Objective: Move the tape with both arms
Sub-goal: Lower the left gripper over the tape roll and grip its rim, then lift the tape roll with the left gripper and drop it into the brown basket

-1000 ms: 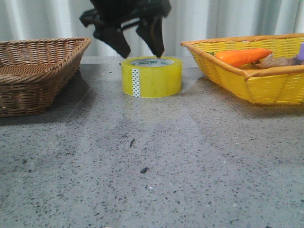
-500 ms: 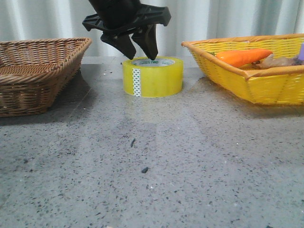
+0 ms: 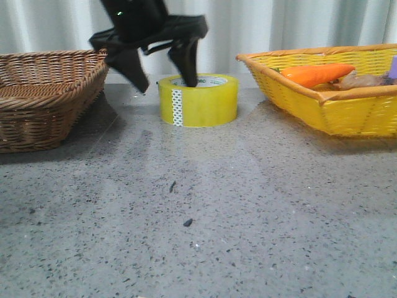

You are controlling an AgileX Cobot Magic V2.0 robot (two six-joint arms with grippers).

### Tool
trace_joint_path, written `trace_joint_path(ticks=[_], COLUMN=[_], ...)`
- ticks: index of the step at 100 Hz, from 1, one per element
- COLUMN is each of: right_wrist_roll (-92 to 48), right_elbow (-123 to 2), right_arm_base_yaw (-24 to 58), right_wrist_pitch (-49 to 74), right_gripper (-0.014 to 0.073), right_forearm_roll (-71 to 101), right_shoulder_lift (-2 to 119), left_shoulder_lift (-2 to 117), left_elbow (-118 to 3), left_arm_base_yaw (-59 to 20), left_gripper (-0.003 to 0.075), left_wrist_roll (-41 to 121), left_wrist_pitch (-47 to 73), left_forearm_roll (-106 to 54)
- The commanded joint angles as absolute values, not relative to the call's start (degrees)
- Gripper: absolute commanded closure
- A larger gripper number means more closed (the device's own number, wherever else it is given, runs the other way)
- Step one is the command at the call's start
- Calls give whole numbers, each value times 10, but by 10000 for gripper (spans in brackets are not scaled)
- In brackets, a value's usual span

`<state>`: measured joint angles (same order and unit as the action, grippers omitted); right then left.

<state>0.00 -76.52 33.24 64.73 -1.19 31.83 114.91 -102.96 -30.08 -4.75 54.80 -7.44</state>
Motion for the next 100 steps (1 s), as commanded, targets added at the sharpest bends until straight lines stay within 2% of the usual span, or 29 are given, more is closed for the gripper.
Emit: trace_joint_path(ticks=[1,18,30,37,55,78,100], right_wrist_roll=[-6,-6,-6,-6,-6,-6,-6], right_elbow=[-773,-772,-772,-772,-772,-772,-772], right_arm_base_yaw=[332,332,332,332,332,332,332], right_wrist_pitch=[594,575,573,573,573,574,570], right_gripper=[654,654,654,654,655,655,655], right_forearm_roll=[-12,-11,-11,-11,-11,-10,-10], right_shoulder_lift=[325,325,325,325,325,325,325], left_shoulder_lift=[1119,1121,1121,1121,1121,1090,1033], left_elbow=[-1049,-1049,-1049,-1049,-1049,-1090,-1187], left_arm_base_yaw=[-285,-278,-280,-283,-283,-283,-236], left_gripper=[176,205,278,374,735,741,741], left_wrist_roll=[-54,-49,-48,-47,-37,-25,-24], left_wrist_pitch=[561,567,561,561,553,534,538], left_forearm_roll=[-88,-115,-117,-116,-126,-135,-122])
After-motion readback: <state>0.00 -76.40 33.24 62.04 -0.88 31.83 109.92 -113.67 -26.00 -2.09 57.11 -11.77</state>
